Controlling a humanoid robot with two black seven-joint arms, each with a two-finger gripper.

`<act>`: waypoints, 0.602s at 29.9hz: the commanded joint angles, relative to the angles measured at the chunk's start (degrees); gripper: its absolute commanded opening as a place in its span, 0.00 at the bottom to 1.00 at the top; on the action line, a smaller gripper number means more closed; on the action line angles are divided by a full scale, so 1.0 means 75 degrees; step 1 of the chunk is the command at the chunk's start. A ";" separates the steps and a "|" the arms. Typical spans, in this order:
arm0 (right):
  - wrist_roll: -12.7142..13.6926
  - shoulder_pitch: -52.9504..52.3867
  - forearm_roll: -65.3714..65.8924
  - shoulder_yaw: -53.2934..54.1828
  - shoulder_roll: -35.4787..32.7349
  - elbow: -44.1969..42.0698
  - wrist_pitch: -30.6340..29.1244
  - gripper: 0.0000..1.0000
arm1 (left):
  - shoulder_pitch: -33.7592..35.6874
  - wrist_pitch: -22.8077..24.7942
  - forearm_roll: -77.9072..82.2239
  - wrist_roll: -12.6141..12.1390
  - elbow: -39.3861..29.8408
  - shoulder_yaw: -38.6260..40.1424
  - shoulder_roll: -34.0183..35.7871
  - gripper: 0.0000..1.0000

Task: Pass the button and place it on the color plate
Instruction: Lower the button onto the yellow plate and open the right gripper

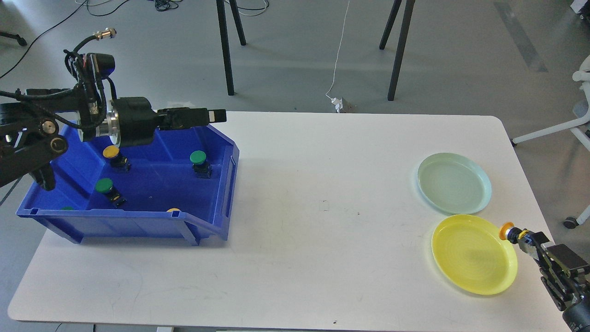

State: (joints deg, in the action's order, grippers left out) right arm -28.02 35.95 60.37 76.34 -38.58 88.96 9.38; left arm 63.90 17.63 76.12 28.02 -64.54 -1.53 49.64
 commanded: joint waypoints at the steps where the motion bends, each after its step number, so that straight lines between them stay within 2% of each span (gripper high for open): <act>1: 0.0002 -0.0573 0.0036 -0.0637 -0.0013 -0.0317 0.0389 0.03 | 0.0070 -0.0580 0.0982 -0.0002 0.0704 -0.0860 0.0108 1.00; 8: 0.0002 -0.1231 0.0036 -0.1705 -0.0036 -0.0916 0.1023 0.07 | -0.0058 -0.0839 0.1276 -0.0002 0.1724 -0.1354 0.0073 1.00; 11: 0.0002 -0.1325 0.0001 -0.1799 -0.0001 -0.1138 0.1070 0.19 | -0.0199 -0.0839 0.1709 -0.0002 0.2216 -0.1401 0.0061 1.00; 13: 0.0002 -0.1372 -0.0046 -0.1706 0.0022 -0.1116 0.1163 0.37 | -0.0281 -0.0828 0.1909 -0.0002 0.2475 -0.1401 0.0061 1.00; 15: 0.0002 -0.1383 -0.0081 -0.1706 0.0022 -0.1057 0.1268 0.62 | -0.0351 -0.0828 0.1980 -0.0002 0.2569 -0.1401 0.0049 1.00; 17: 0.0002 -0.1395 -0.0081 -0.1706 0.0011 -0.1057 0.1269 0.99 | -0.0410 -0.0828 0.1980 -0.0002 0.2593 -0.1401 0.0049 1.00; 18: 0.0002 -0.1407 -0.0081 -0.1694 0.0011 -0.1034 0.1281 0.98 | -0.0468 -0.0828 0.1991 -0.0002 0.2616 -0.1401 0.0038 1.00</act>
State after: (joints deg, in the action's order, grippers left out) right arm -28.01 25.59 59.82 63.52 -38.44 80.94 18.70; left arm 61.19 11.39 90.78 28.01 -45.46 -12.03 49.99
